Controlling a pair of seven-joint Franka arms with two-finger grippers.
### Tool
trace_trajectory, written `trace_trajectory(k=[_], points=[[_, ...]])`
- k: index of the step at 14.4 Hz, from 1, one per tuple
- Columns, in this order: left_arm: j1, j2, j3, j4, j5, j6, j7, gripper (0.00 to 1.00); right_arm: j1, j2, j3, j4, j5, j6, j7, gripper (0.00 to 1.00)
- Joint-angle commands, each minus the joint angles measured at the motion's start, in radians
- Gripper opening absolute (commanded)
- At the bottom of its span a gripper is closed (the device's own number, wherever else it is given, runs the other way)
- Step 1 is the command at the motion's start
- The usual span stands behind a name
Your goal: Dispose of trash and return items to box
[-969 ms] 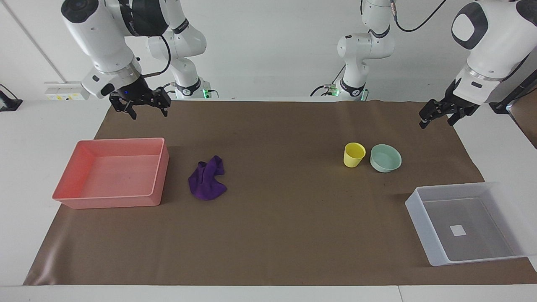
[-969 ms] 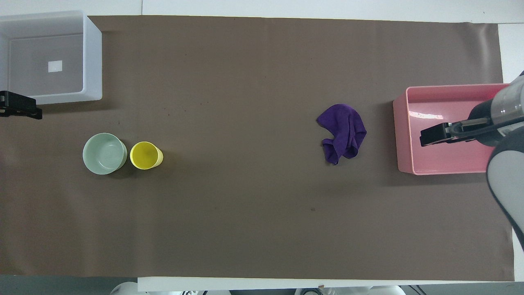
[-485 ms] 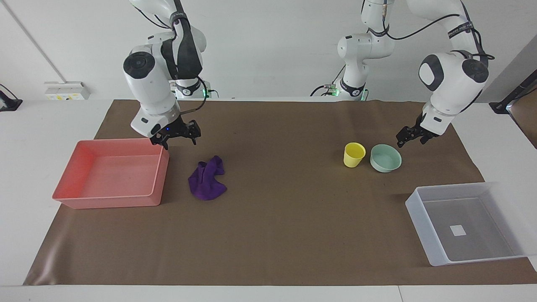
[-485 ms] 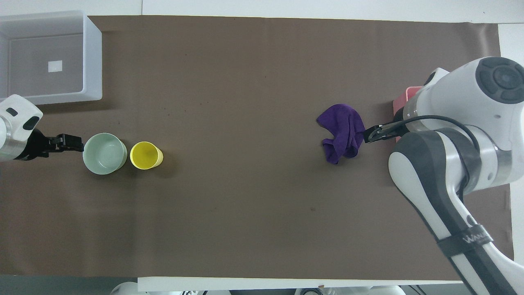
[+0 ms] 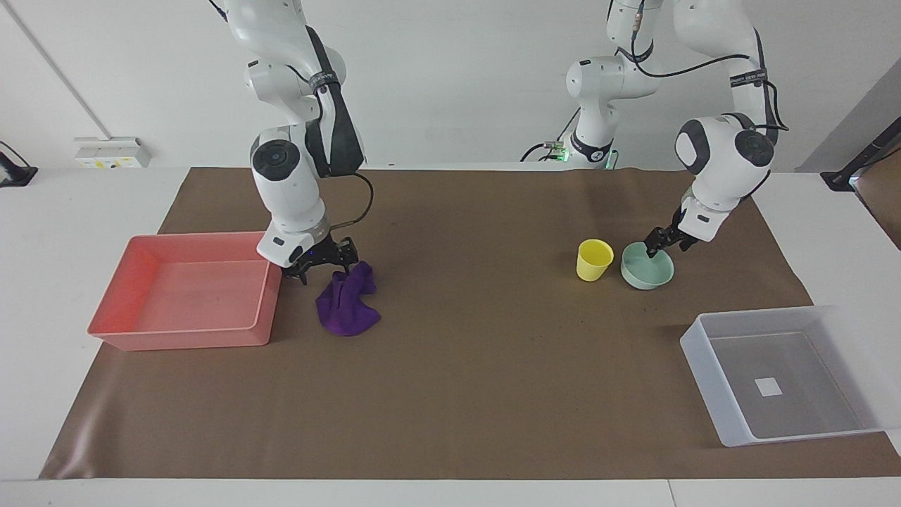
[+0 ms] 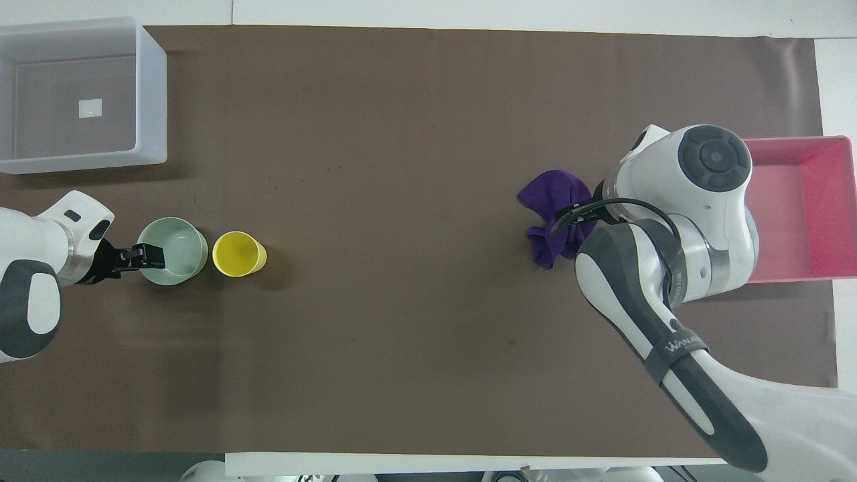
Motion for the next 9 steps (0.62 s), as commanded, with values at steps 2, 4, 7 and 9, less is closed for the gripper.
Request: trace_trajectory(k=[2,4,7,9], points=[[-0.018,0.003,0.004,-0.016,-0.008,0.034,-0.036,0.0,0.011,0.081,0.006,-0.003,0.007,0.13,0.052,0.96],[-0.018,0.002,0.004,-0.016,-0.008,0.029,-0.035,0.0,0.023,0.113,0.006,-0.003,0.007,0.181,0.064,0.92],[-0.018,0.0,0.004,0.002,-0.008,-0.006,-0.036,0.0,0.026,0.118,0.006,0.0,0.007,0.175,0.061,0.45],[-0.017,-0.017,0.004,0.1,-0.008,-0.153,-0.031,0.0,0.026,0.118,0.006,0.001,0.007,0.169,0.064,0.19]])
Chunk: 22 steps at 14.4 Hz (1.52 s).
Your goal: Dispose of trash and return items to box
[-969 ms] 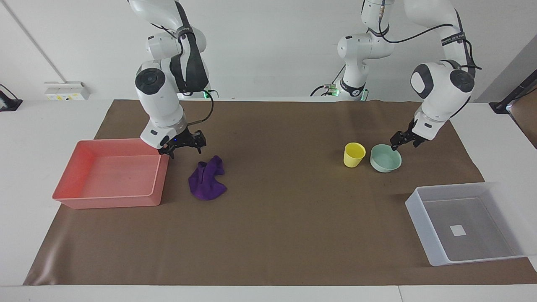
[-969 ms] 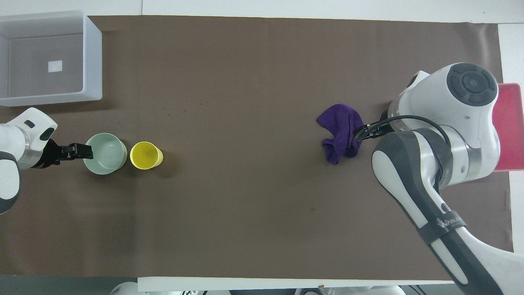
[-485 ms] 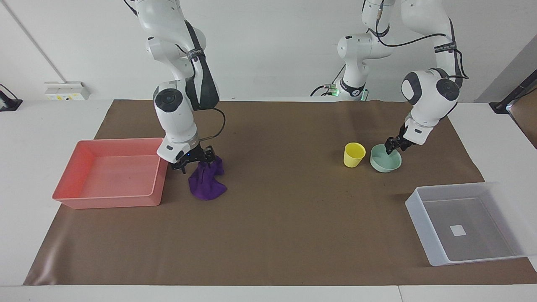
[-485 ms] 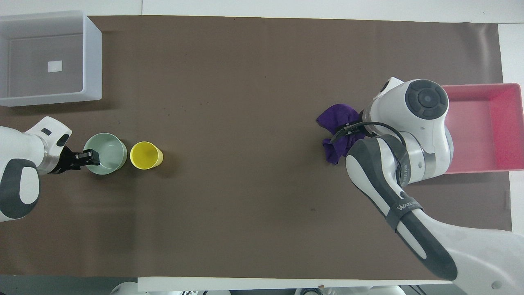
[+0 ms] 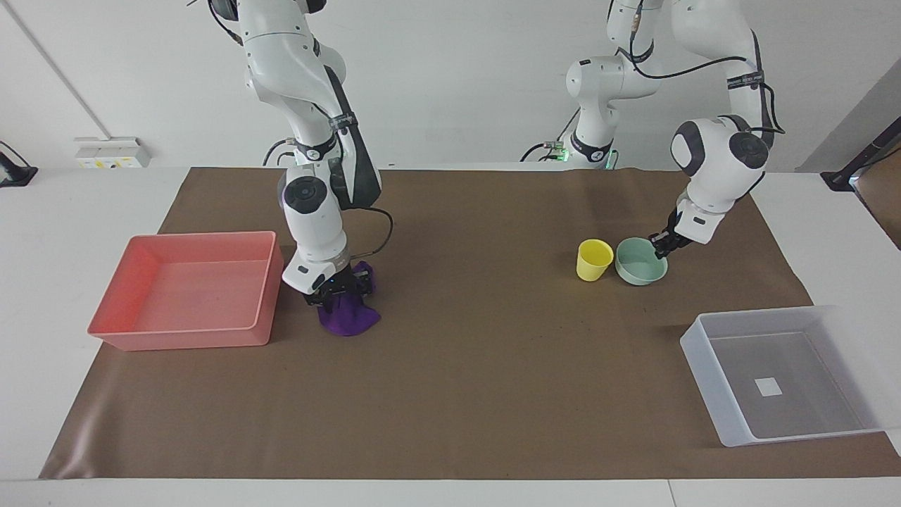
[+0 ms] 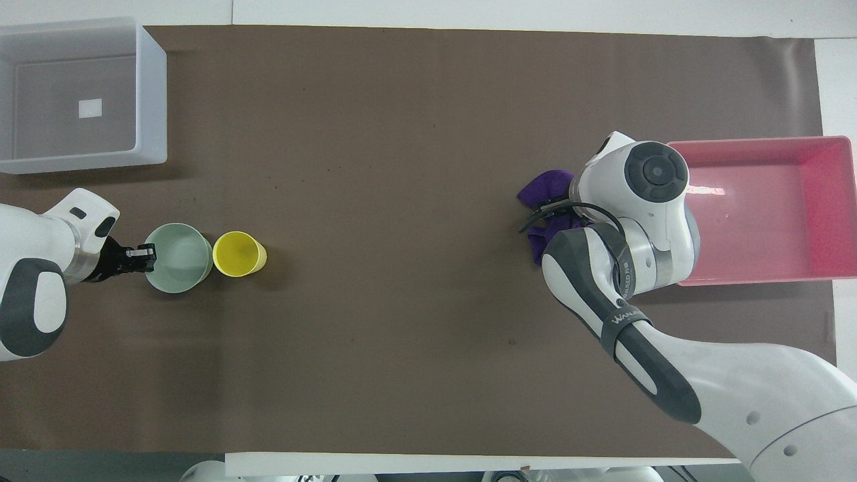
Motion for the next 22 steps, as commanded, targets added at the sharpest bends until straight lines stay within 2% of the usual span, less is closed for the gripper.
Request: trace_trajectory(k=[1,3,4,6,9,11,14,15,18,21,22], points=[[-0.004,-0.012,0.007,0.167,-0.002,-0.234,-0.01,0.0,-0.001,-0.006,0.003,0.002,0.009,-0.006,0.019,0.11],[0.006,0.011,0.007,0.368,-0.008,-0.429,-0.009,0.0,-0.004,-0.022,0.003,0.011,0.007,-0.032,0.06,0.0],[0.012,0.052,0.011,0.46,-0.015,-0.491,-0.006,0.0,-0.004,-0.037,0.003,0.028,0.007,-0.067,0.077,0.0],[0.074,0.144,0.019,0.634,-0.096,-0.511,-0.006,0.0,-0.004,-0.072,0.001,0.072,0.007,-0.157,0.077,0.0],[0.131,0.36,0.017,0.912,-0.104,-0.517,-0.006,0.0,-0.008,-0.147,0.001,0.127,0.006,-0.295,0.08,0.0],[0.174,0.506,0.017,1.048,-0.114,-0.435,-0.003,0.0,-0.014,-0.208,-0.003,0.143,0.0,-0.377,0.079,0.0],[0.254,0.678,0.002,1.093,-0.123,-0.221,0.014,0.0,-0.103,-0.302,-0.006,0.141,-0.013,-0.467,0.044,0.0],[0.253,0.704,0.003,1.089,-0.124,-0.168,0.016,0.0,-0.138,-0.318,-0.008,0.141,-0.013,-0.49,-0.01,0.0],[0.242,0.721,0.003,1.037,-0.149,-0.067,0.022,0.0,-0.273,-0.327,-0.009,0.141,-0.013,-0.543,-0.192,0.0],[0.225,0.721,0.002,1.02,-0.152,-0.053,0.065,0.0,-0.385,-0.319,-0.009,0.121,-0.023,-0.491,-0.33,0.0],[0.222,0.721,0.002,1.008,-0.147,-0.031,0.071,0.06,-0.42,-0.304,-0.009,0.105,-0.024,-0.436,-0.401,0.0]])
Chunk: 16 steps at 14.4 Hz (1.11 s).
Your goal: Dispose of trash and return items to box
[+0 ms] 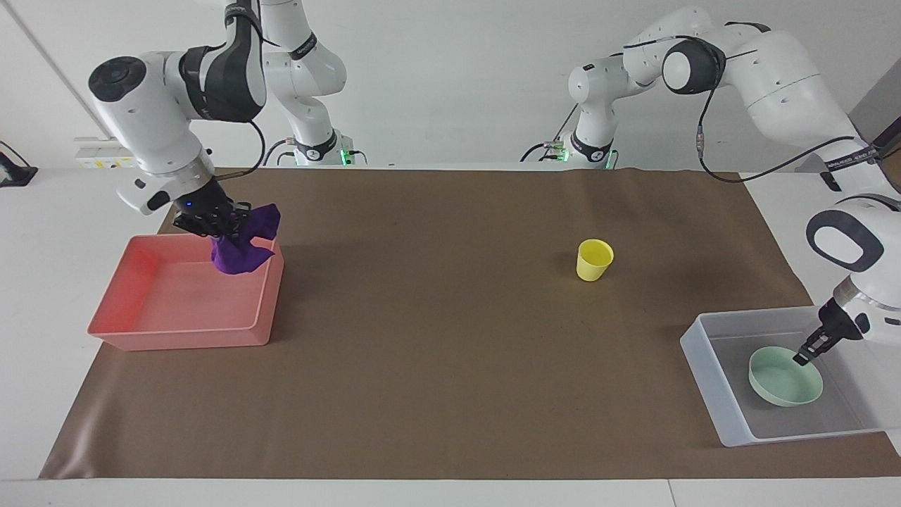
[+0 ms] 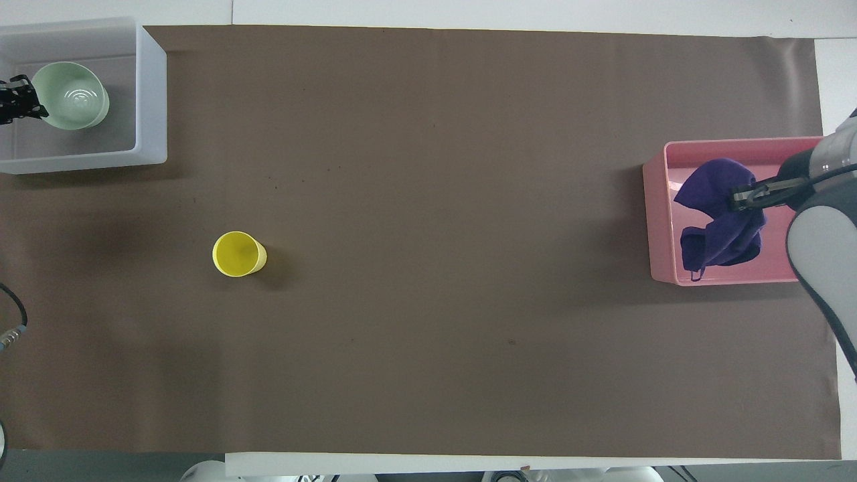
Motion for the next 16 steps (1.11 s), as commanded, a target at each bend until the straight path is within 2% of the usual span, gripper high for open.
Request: trace_trajectory(k=[1,2,3,4,6,8,10,12,14,15,16], points=[[-0.026,-0.016,0.008,-0.049,-0.014,0.081,0.036,0.38,-0.076,0.026,0.011,-0.063,-0.012,0.14,-0.149,0.0],[-0.047,-0.022,0.013,-0.093,-0.012,0.143,0.036,0.78,-0.092,0.039,0.011,-0.094,-0.012,0.204,-0.169,0.0],[-0.052,-0.029,0.014,-0.127,-0.009,0.19,0.033,0.91,-0.106,0.062,0.011,-0.105,-0.012,0.237,-0.171,0.01],[-0.053,-0.032,0.016,-0.136,-0.009,0.201,0.032,1.0,-0.109,0.088,0.011,-0.105,-0.012,0.245,-0.169,0.01],[-0.064,-0.049,0.022,-0.13,0.02,0.184,0.026,1.0,-0.107,0.126,0.011,-0.111,-0.012,0.29,-0.166,0.04],[-0.067,-0.122,0.022,-0.132,0.107,0.106,0.027,1.0,-0.106,0.138,0.011,-0.149,-0.012,0.35,-0.163,0.04],[-0.107,-0.216,0.022,-0.135,0.181,-0.062,0.024,1.0,-0.109,0.174,0.011,-0.16,-0.012,0.383,-0.16,0.09],[-0.127,-0.297,0.014,-0.138,0.184,-0.245,0.014,1.0,-0.115,0.204,0.011,-0.162,-0.012,0.398,-0.155,0.16],[-0.173,-0.374,0.008,-0.156,0.182,-0.488,-0.002,1.0,-0.116,0.205,0.011,-0.16,-0.012,0.393,-0.155,0.33],[-0.229,-0.422,0.008,-0.2,0.182,-0.613,-0.014,1.0,-0.115,0.204,0.011,-0.16,-0.012,0.393,-0.155,0.55],[-0.285,-0.46,0.008,-0.263,0.182,-0.673,-0.041,1.0,-0.116,0.206,0.011,-0.156,-0.012,0.389,-0.155,0.85]])
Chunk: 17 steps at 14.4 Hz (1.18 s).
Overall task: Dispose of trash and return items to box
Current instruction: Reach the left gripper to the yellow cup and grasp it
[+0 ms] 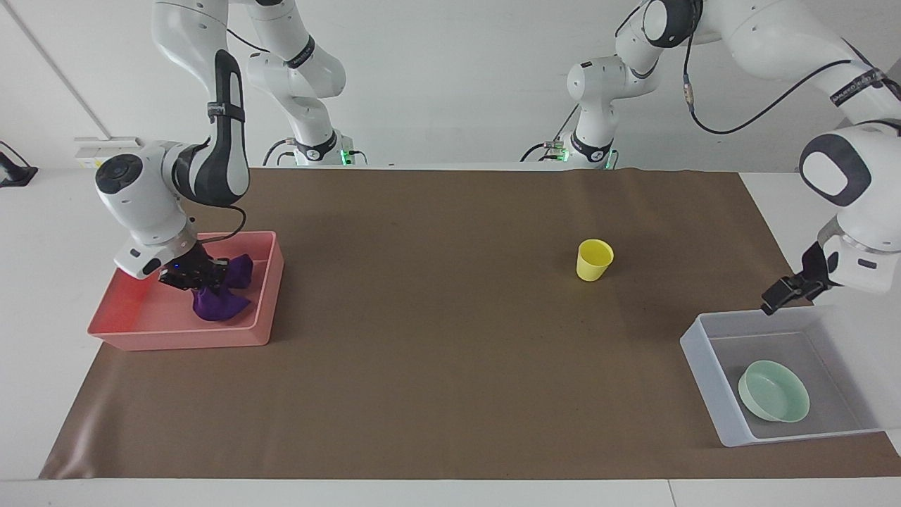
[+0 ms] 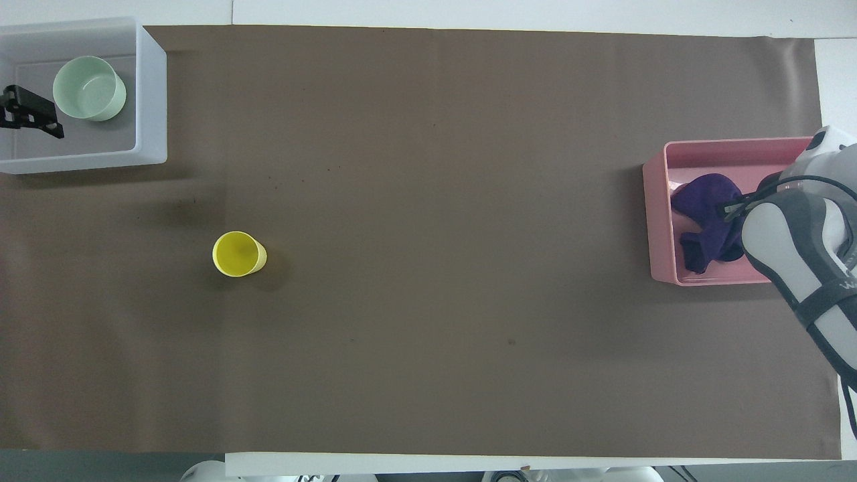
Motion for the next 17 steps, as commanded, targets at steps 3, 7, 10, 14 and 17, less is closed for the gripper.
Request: trace_trajectory(k=[3,7,10,14,17], points=[[-0.239,-0.222,0.01,-0.439,0.02,0.068,-0.218,1.0,-0.015,-0.043,0.011,0.009,-0.012,-0.043,-0.002,1.0],[-0.337,-0.322,0.01,-0.698,0.02,0.363,-0.315,1.0,0.042,-0.075,0.024,0.102,0.007,-0.191,0.023,1.0],[-0.345,-0.339,0.008,-0.759,0.02,0.409,-0.32,1.0,0.14,-0.074,0.024,0.144,0.007,-0.233,0.182,1.0],[-0.353,-0.337,0.01,-0.842,0.02,0.566,-0.37,0.12,0.22,-0.078,0.025,0.202,0.007,-0.328,0.334,1.0],[-0.345,-0.33,0.01,-0.836,0.02,0.583,-0.384,0.0,0.257,-0.11,0.025,0.261,0.007,-0.443,0.394,1.0]])
